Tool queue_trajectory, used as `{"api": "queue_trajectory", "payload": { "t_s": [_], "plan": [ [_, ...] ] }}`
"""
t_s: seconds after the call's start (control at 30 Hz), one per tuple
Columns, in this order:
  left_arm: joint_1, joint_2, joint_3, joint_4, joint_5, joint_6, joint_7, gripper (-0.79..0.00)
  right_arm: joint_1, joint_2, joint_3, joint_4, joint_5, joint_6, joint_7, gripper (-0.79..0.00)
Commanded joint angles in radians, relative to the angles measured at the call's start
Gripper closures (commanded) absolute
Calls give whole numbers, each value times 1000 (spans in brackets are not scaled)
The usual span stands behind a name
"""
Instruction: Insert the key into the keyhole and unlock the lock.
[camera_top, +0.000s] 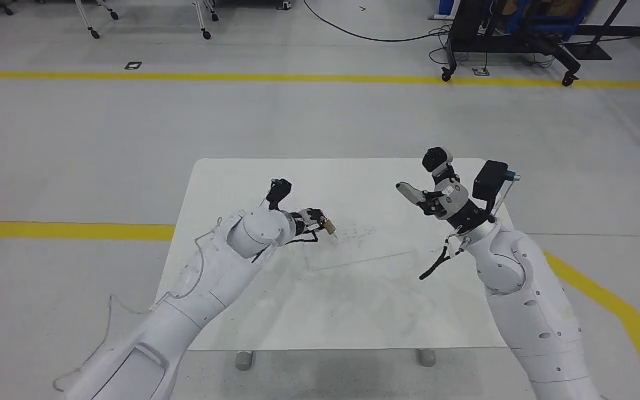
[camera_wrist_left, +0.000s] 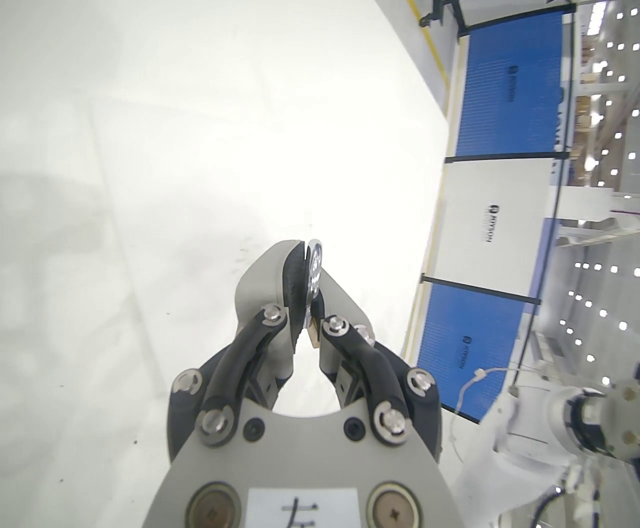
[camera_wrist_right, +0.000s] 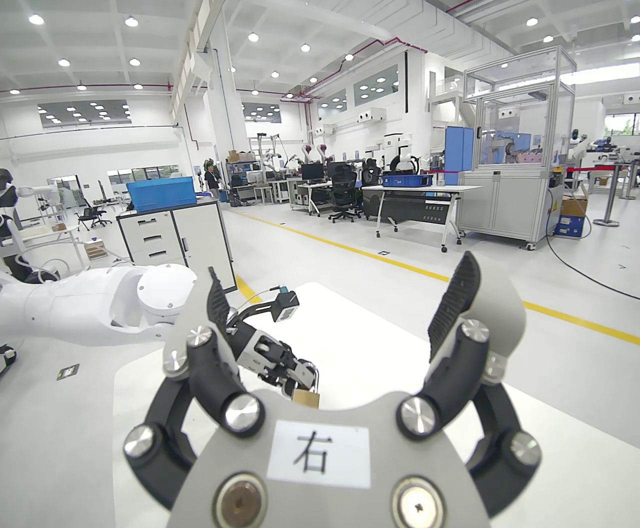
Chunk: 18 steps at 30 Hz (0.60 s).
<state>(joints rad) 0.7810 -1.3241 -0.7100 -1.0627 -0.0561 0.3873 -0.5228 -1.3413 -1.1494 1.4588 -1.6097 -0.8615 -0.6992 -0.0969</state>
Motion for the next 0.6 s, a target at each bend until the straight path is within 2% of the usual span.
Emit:
{"api": "queue_trajectory", "payload": {
  "t_s": [0.0,0.03,0.07,0.13,0.23,0.33,0.47,0.57],
  "plan": [
    [-18,-10,16,46,-7,82,-40,-376,0,0,0,0,0,0,0,-785],
    [-31,-15,15,65,-20,117,-53,-413,0,0,0,0,0,0,0,-785],
    [-40,-19,11,76,-35,128,-61,-650,0,0,0,0,0,0,0,-785],
    [-47,-23,-4,95,-74,143,-87,-785,0,0,0,0,0,0,0,-785],
    [-41,-19,-42,78,-128,132,-134,-785,0,0,0,0,0,0,0,-785],
    [-6,2,-113,19,-181,77,-170,-785,0,0,0,0,0,0,0,-785],
    [72,50,-252,-113,-209,8,-218,-785,0,0,0,0,0,0,0,-785],
    [141,93,-377,-256,-160,-59,-247,-785,-1,0,0,-2,2,1,-1,-785]
  ]
}}
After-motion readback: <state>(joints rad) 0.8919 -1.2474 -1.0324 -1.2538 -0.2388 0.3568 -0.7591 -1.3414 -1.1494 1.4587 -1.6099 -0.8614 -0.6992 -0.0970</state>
